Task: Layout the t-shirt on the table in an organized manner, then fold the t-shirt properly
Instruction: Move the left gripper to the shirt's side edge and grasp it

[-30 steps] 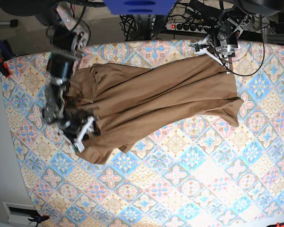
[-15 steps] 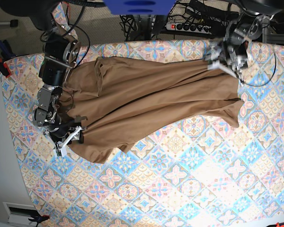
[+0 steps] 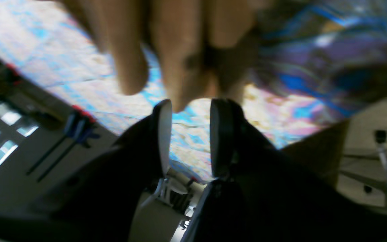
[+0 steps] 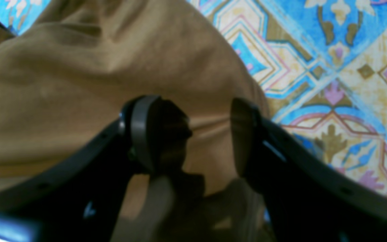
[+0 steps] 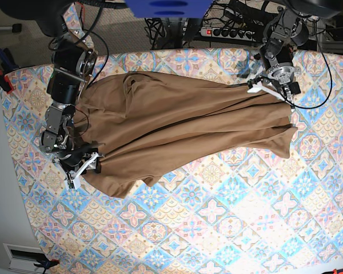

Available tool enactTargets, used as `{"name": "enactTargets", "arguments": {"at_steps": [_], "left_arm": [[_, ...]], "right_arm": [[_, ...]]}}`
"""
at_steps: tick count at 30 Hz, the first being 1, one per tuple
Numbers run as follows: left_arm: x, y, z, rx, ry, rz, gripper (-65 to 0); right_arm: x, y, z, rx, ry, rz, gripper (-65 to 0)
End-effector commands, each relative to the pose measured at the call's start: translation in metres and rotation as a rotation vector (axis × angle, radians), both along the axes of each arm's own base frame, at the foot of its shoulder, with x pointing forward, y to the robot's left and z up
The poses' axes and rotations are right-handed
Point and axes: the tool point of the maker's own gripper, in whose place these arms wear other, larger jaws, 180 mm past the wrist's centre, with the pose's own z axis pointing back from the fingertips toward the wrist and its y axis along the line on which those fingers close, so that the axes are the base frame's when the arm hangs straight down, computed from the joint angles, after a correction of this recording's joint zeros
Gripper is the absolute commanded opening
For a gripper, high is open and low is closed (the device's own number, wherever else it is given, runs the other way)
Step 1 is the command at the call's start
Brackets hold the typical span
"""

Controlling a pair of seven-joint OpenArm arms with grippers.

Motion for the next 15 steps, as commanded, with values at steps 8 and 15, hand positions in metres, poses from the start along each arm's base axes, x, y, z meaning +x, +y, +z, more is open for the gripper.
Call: {"name": "enactTargets", "arguments": {"at_steps": [8,15], "left_arm": [[0.087,-0.020,0.073,-0.058,-0.315,0.128,-45.4],[0.150,-0.065,0.123,-0.485,-0.554,0.473,-45.3]], "right_arm": [[0.007,-0.008,0.010,-0.022,-0.014,-0.005,-33.8],[0.007,-0.008,0.010,-0.022,-0.014,-0.005,-33.8]]}}
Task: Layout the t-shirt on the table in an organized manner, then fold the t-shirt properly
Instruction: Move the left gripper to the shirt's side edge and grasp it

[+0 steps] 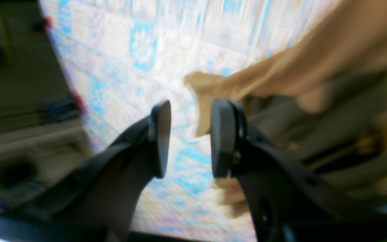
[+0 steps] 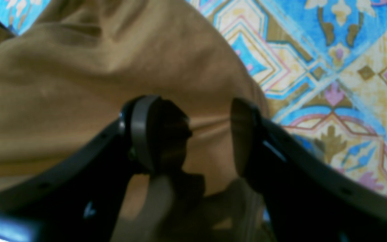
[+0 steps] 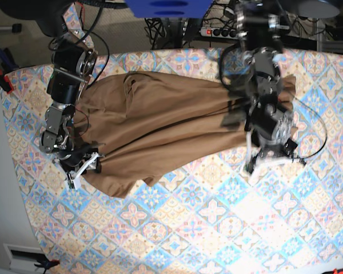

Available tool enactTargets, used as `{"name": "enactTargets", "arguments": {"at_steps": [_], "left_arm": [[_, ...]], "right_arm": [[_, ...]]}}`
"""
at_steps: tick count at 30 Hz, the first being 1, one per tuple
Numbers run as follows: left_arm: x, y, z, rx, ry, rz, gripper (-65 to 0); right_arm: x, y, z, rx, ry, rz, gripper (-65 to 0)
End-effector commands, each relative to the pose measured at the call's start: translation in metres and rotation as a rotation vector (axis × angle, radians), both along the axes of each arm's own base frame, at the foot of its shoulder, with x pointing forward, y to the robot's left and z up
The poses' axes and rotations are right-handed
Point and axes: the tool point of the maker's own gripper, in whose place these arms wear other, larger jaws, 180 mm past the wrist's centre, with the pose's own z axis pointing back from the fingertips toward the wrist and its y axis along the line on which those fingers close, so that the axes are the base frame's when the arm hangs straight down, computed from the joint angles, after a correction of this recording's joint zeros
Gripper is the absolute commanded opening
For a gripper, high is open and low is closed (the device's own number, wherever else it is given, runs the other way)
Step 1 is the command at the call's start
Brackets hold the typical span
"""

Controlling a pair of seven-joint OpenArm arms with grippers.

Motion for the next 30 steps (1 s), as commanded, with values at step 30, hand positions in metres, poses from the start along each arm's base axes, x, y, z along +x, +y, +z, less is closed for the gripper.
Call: {"name": "enactTargets", "arguments": {"at_steps": [30], "left_arm": [[0.028,0.028,-0.078,-0.612,0.217,-0.180,-45.1]], "right_arm": [[0.005,-0.008,0.008,-0.024,-0.006,-0.005,-33.8]]}}
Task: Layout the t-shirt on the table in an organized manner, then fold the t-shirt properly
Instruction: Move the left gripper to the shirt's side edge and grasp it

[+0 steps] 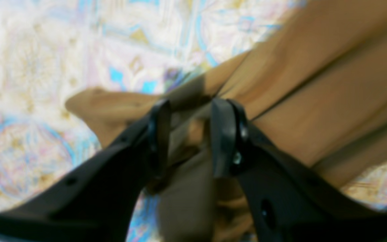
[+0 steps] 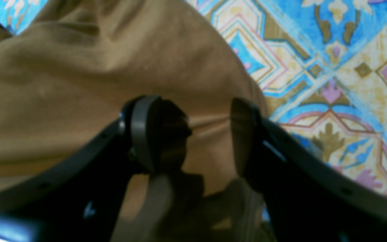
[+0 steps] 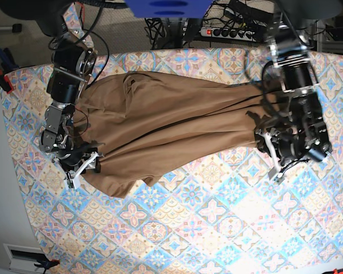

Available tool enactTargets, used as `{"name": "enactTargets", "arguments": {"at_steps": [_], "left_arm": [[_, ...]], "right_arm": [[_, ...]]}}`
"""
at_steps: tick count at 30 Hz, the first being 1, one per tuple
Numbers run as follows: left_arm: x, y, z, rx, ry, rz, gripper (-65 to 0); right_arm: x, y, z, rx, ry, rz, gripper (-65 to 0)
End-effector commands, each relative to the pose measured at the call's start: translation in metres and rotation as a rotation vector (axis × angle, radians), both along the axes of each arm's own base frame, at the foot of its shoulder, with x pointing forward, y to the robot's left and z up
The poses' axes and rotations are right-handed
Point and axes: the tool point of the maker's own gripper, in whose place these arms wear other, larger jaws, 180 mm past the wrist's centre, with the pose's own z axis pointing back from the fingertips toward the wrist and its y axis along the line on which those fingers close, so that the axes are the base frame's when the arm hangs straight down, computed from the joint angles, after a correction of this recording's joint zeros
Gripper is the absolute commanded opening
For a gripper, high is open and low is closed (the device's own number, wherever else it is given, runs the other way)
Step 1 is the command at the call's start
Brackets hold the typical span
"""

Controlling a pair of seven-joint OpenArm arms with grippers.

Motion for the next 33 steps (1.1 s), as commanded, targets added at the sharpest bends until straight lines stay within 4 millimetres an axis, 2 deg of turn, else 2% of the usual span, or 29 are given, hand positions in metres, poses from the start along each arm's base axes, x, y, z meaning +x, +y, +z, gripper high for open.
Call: {"name": "enactTargets", "arguments": {"at_steps": [1,7,12,15,17,18,21,22,33], "left_arm": [[0.009,0.000,0.016,-0.020,-0.057,-0.028,-45.2],[0.007,0.028,0.020,0.037,-0.087,-0.016,-45.2],[0.006,0.041,0.021,0.136,-0.087,-0.006,-45.5],[0.008,0.050,0.029,0.205,-0.106,-0.003,-45.5],[0.008,0.063,0.032,0.248,-0.113,0.029,-45.9],[0.008,0.069,0.034,0.257,-0.118,0.052,-48.2],[0.007,0.085,0.040,0.265,-0.130,0.110,-65.0],[0.007,0.089,0.042,0.266,-0.134,0.123,-65.0],[0.005,0.088,0.040,0.263,-0.126,0.119,-65.0]], "right_arm": [[0.007,-0.007,0.009,-0.020,-0.013,-0.005,-33.8],[0.005,-0.008,0.008,-0.021,-0.010,-0.006,-33.8],[-0.027,-0.008,-0.023,-0.021,0.064,-0.005,-33.8],[-0.029,-0.008,-0.025,-0.021,0.067,-0.005,-33.8],[-0.029,-0.008,-0.025,-0.021,0.067,-0.005,-33.8],[-0.029,-0.008,-0.025,-0.021,0.069,-0.005,-33.8],[-0.029,-0.008,-0.025,-0.021,0.070,-0.005,-33.8],[-0.029,-0.008,-0.025,-0.021,0.070,-0.005,-33.8],[-0.030,-0.006,-0.026,-0.018,0.072,-0.004,-33.8]]}}
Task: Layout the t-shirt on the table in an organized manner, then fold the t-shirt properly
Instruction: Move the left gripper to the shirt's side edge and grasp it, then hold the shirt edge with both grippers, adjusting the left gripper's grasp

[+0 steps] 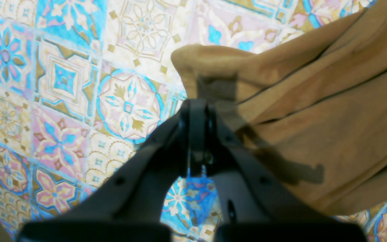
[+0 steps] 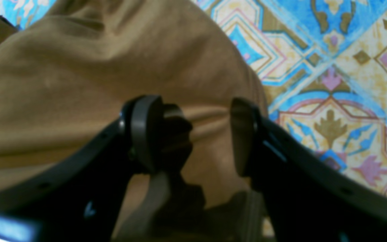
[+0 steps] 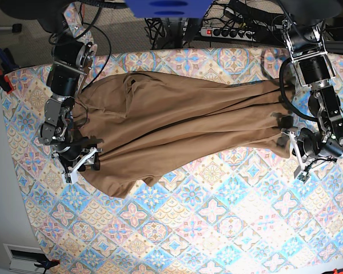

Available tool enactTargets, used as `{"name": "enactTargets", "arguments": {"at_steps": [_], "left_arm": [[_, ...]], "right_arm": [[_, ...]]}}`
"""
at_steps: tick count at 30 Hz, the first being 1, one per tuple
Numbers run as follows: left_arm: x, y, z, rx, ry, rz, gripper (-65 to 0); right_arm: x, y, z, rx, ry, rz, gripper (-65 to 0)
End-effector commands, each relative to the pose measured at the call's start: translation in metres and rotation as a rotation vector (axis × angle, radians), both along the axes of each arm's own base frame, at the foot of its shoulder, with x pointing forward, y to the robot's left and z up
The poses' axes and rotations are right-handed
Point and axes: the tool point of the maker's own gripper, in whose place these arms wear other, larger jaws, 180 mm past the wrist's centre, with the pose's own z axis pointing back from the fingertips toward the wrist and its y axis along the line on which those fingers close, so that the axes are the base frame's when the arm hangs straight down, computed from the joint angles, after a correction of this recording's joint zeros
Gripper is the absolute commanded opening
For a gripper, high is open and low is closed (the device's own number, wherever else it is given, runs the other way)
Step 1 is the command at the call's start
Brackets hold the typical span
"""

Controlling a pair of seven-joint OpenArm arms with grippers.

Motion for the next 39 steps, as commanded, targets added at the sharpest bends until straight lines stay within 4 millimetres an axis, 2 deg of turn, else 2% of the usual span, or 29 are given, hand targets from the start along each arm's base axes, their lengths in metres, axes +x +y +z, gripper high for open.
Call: {"name": "enactTargets", "arguments": {"at_steps": [1,5,9,12,15,18,23,29,32,34,39], "left_arm": [[0.008,0.005,0.016,0.016,-0.043,-0.002,-65.0],[0.009,-0.008,0.009,0.045,-0.014,-0.064,-65.0],[0.007,-0.006,0.005,0.079,0.007,-0.060,-65.0],[-0.002,-0.006,-0.005,0.082,0.035,-0.063,-65.0],[-0.003,-0.003,-0.003,0.104,0.035,-0.060,-65.0],[-0.009,0.006,-0.002,0.168,0.041,-0.050,-65.0],[-0.015,0.006,0.017,0.209,-0.030,-0.048,-65.0],[-0.022,-0.002,0.028,0.185,-0.105,0.036,-65.0],[-0.021,-0.008,0.031,0.193,-0.121,0.046,-65.0],[-0.022,-0.007,0.035,0.216,-0.130,0.055,-65.0],[-0.022,-0.015,0.030,0.200,-0.125,0.061,-65.0]], "right_arm": [[-0.015,-0.005,-0.016,-0.047,0.100,0.013,-33.8],[-0.015,-0.005,-0.016,-0.047,0.100,0.013,-33.8],[-0.014,-0.005,-0.014,-0.049,0.096,0.013,-33.8],[-0.004,-0.009,0.004,-0.074,0.042,0.011,-33.8],[0.005,-0.014,0.022,-0.101,-0.012,0.009,-33.8],[0.009,-0.016,0.031,-0.112,-0.035,0.007,-33.8],[0.009,-0.016,0.031,-0.113,-0.034,0.008,-33.8],[0.009,-0.016,0.031,-0.112,-0.034,0.006,-33.8],[0.006,-0.016,0.027,-0.112,-0.026,0.007,-33.8],[-0.004,-0.016,0.018,-0.112,-0.003,0.008,-33.8],[-0.005,-0.016,0.017,-0.112,0.000,0.008,-33.8]]}}
